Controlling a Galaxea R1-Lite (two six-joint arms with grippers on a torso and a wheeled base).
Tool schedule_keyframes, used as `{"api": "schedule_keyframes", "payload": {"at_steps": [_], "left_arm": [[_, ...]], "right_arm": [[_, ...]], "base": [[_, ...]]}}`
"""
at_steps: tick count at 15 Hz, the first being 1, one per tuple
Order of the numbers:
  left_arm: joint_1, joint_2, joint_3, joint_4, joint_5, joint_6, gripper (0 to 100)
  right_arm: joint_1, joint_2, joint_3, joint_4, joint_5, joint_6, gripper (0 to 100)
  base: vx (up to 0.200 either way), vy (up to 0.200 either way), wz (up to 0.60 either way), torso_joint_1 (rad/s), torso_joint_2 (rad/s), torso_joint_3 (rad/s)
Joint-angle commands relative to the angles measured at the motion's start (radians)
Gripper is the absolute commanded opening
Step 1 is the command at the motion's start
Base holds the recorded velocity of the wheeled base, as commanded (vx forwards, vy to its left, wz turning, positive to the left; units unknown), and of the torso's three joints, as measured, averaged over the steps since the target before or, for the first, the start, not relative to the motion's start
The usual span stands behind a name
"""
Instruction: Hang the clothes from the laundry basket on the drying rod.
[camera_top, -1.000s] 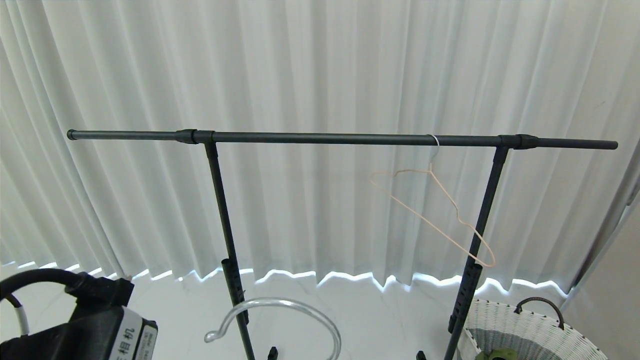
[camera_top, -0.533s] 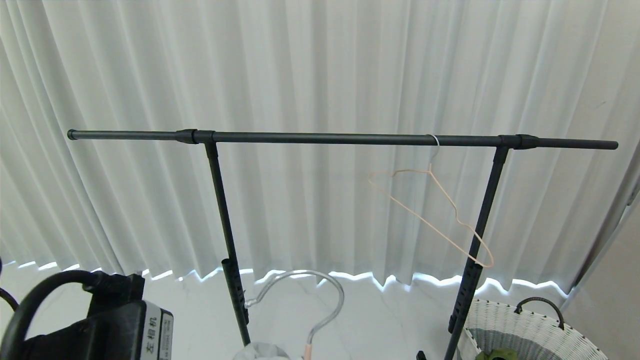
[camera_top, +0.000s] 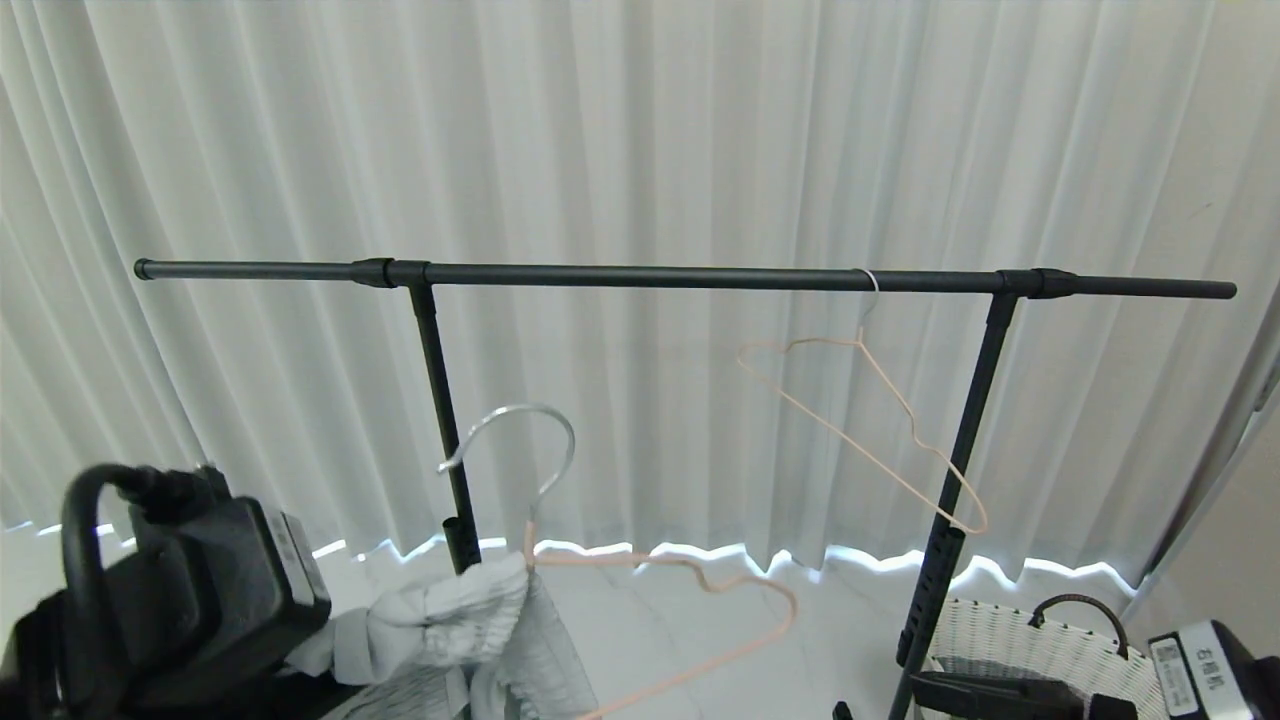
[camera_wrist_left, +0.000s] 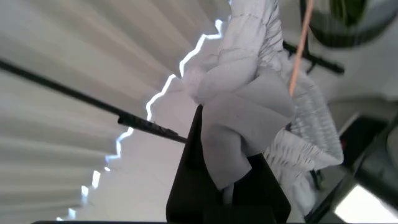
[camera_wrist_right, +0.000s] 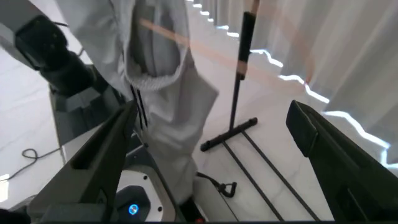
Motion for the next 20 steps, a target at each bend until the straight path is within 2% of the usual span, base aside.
{"api": "schedule_keyframes", "payload": {"at_steps": [1,2,4,6,9,13,16,20], "left_arm": [[0.003,0.014,-0.04,-0.003,0.037,-0.048,0],[0.003,0.015,-0.06,-0.003,0.088,-0.11,0],[0.003,0.015,-0.08,-0.007,0.106,-0.159,0],[0.003,0.017,-0.107,-0.044,0.106,-0.16,0],[0.002,0.032,-0.115,-0.148,0.106,-0.16,0],[-0.011,0.023,-0.121,-0.154,0.105,-0.159,0],[-0.044,0.026,-0.133,-0.168,0.105,-0.157,0],[-0.048,0.029,-0.135,-0.185,0.105,-0.156,0]], "right_arm": [[-0.006,0.056,-0.014,0.001,-0.003,-0.001,100],[-0.013,0.11,-0.043,0.001,-0.004,0.004,100],[-0.022,0.188,-0.105,0.001,-0.006,0.012,100],[-0.051,0.281,-0.191,0.001,-0.013,0.033,100],[-0.06,0.418,-0.356,0.001,-0.061,0.113,100],[-0.042,0.522,-0.505,0.001,-0.079,0.22,100],[-0.031,0.587,-0.537,-0.01,-0.09,0.242,100],[-0.009,0.627,-0.548,-0.013,-0.127,0.268,100]], "base": [[0.0,0.0,0.0,0.0,0.0,0.0],[0.0,0.0,0.0,0.0,0.0,0.0],[0.0,0.0,0.0,0.0,0.0,0.0],[0.0,0.0,0.0,0.0,0.0,0.0],[0.0,0.0,0.0,0.0,0.0,0.0],[0.0,0.0,0.0,0.0,0.0,0.0],[0.0,0.0,0.0,0.0,0.0,0.0],[0.0,0.0,0.0,0.0,0.0,0.0]]}}
